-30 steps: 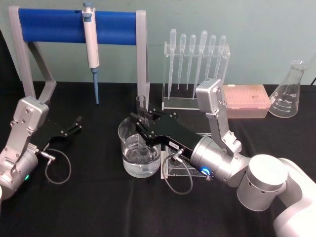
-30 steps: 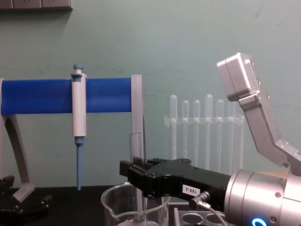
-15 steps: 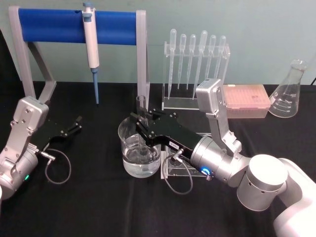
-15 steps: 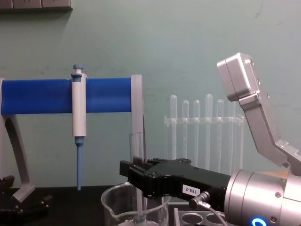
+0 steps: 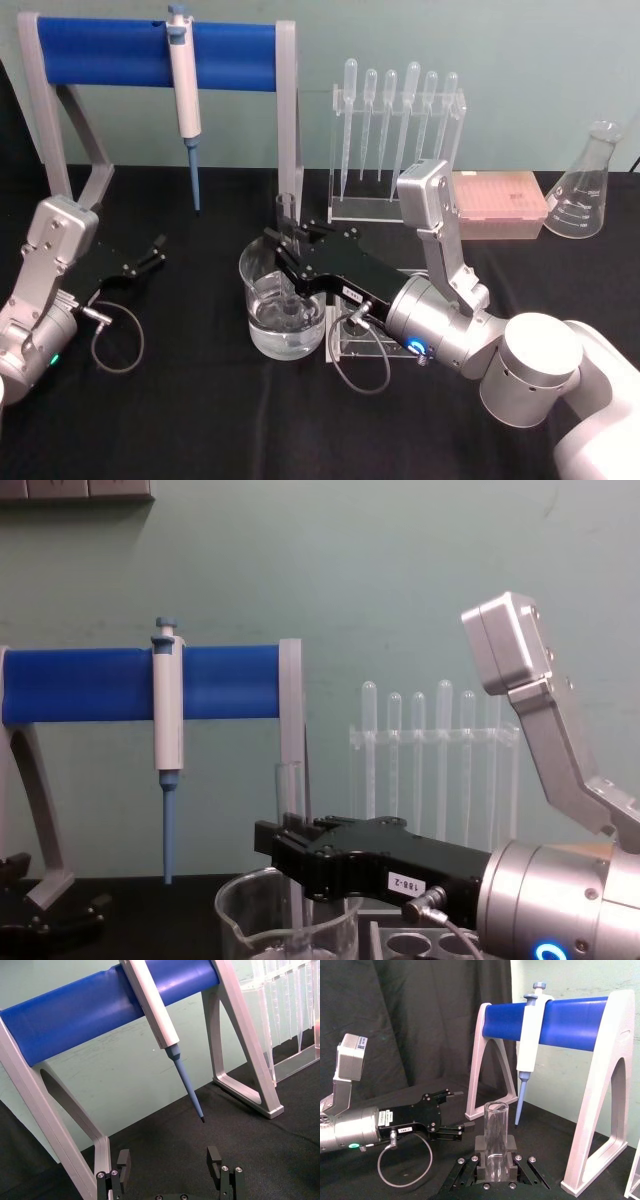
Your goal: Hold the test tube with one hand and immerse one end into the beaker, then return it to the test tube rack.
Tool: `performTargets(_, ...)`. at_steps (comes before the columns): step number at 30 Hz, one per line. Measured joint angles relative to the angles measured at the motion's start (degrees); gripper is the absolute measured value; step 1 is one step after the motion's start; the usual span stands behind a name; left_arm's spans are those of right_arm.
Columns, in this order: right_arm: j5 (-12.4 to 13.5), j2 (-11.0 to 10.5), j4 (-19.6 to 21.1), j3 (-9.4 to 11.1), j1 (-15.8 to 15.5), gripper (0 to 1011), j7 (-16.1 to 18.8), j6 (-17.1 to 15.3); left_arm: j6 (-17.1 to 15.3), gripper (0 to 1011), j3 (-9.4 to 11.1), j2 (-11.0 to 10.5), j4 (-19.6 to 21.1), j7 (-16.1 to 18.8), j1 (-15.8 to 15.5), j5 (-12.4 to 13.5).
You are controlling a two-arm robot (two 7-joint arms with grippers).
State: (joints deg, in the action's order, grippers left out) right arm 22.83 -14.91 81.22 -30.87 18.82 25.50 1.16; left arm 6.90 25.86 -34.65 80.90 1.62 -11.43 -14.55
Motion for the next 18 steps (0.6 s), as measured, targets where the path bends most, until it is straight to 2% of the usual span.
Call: performTargets(18, 0.0, 0.0, 0.0, 0.0, 0.0, 225, 0.0, 0.0, 0.0, 1000, 0.0, 0.0, 0.0, 0.0, 0.0, 0.0)
